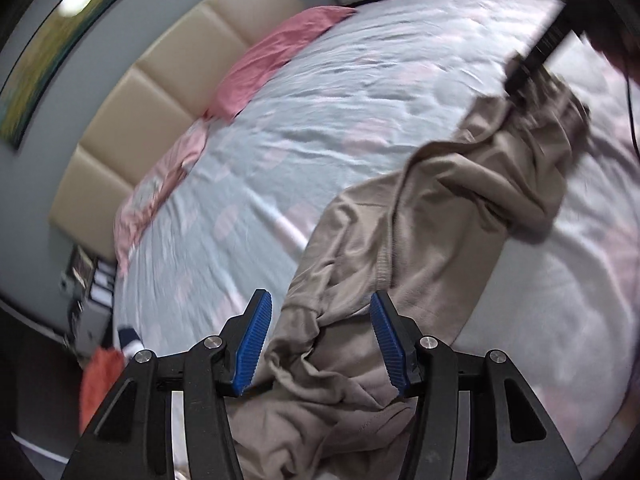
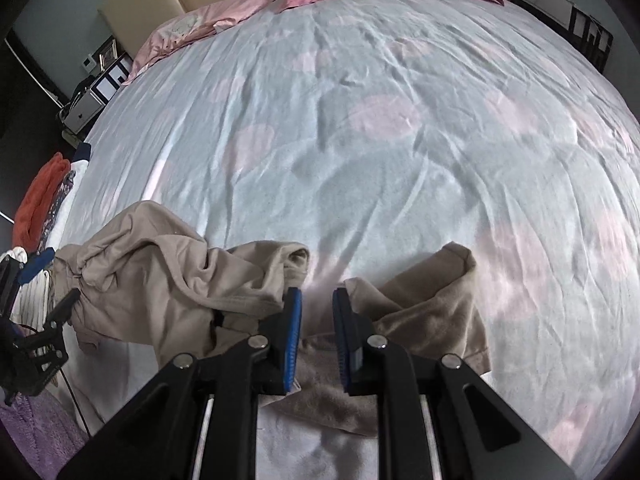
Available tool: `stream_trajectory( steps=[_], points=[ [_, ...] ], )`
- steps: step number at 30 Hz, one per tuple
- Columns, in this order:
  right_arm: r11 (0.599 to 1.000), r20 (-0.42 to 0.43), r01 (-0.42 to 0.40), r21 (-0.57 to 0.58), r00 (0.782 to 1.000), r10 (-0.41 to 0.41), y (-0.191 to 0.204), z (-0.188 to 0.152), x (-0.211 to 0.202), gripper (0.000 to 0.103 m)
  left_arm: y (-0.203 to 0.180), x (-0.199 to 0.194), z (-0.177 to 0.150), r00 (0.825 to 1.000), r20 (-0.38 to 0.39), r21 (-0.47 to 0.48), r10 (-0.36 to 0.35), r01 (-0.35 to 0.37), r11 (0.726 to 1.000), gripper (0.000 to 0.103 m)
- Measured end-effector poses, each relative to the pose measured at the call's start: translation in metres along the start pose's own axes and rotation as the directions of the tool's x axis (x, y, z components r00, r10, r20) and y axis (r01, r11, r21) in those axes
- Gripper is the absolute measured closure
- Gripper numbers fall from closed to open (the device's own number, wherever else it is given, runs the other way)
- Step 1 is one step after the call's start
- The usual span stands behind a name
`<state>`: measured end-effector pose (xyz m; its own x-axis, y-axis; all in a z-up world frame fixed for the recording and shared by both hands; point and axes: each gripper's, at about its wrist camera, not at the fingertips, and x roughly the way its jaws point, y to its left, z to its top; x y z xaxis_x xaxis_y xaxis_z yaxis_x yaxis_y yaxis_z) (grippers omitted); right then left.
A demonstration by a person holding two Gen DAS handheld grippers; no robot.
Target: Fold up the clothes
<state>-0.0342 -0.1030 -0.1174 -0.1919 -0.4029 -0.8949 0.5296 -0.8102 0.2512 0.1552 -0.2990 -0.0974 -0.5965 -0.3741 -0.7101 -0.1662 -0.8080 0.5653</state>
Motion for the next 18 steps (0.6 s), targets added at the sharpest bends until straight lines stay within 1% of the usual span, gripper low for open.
stream_trajectory(
  steps=[3,4,5,6,7,8,9,11,13,14,16,18],
  points=[
    [1.0,-0.009,0.003,-0.017,1.0,-0.003,0.002,0.001,0.003,0.087,-0.012,0.008,-0.001,1.0,-0.004,0.063,0.016,-0.015,0.998,0.05],
    [1.0,-0.009,0.008,-0.026,1.0,-0.009,0.003,0.001,0.003,0.087,-0.014,0.012,-0.001,1.0,-0.009,0.064,0.011,-0.01,0.998,0.05],
    [0.999,-0.008,0.015,-0.037,1.0,-0.016,0.005,0.002,0.004,0.087,-0.017,0.016,-0.002,1.0,-0.017,0.063,0.006,-0.005,0.998,0.053],
    [0.998,-0.006,0.026,-0.051,1.0,-0.027,0.006,0.002,0.005,0.087,-0.018,0.021,-0.002,1.0,-0.03,0.061,0.01,-0.009,0.998,0.057],
    [0.997,-0.004,0.04,-0.068,0.999,-0.04,0.008,0.003,0.005,0.087,-0.019,0.026,-0.004,0.999,-0.046,0.059,0.023,-0.02,0.998,0.068],
    [0.995,-0.005,0.057,-0.087,0.998,-0.057,0.011,0.003,0.006,0.087,-0.02,0.032,-0.005,0.997,-0.063,0.058,0.036,-0.032,0.998,0.076],
    [0.991,-0.006,0.076,-0.108,0.997,-0.077,0.013,0.002,0.008,0.087,-0.019,0.036,-0.006,0.996,-0.075,0.04,0.042,-0.039,0.998,0.08],
    [0.982,-0.012,0.112,-0.153,0.993,-0.116,0.018,0.001,0.012,0.087,-0.008,0.04,-0.006,0.996,-0.085,-0.033,0.04,-0.043,0.999,0.092],
    [0.971,-0.014,0.136,-0.197,0.99,-0.141,0.024,-0.001,0.017,0.086,0.006,0.04,-0.005,0.996,-0.078,-0.111,0.049,-0.057,0.992,0.097],
    [0.965,-0.012,0.14,-0.221,0.989,-0.146,0.027,-0.001,0.019,0.086,0.015,0.04,-0.005,0.996,-0.077,-0.154,0.054,-0.066,0.986,0.097],
    [0.954,-0.002,0.14,-0.267,0.989,-0.145,0.035,-0.001,0.022,0.081,0.034,0.041,-0.007,0.995,-0.083,-0.252,0.057,-0.077,0.965,0.098],
    [0.938,0.015,0.142,-0.316,0.989,-0.145,0.043,-0.002,0.024,0.079,0.052,0.043,-0.014,0.995,-0.096,-0.335,0.038,-0.068,0.94,0.098]
  ],
)
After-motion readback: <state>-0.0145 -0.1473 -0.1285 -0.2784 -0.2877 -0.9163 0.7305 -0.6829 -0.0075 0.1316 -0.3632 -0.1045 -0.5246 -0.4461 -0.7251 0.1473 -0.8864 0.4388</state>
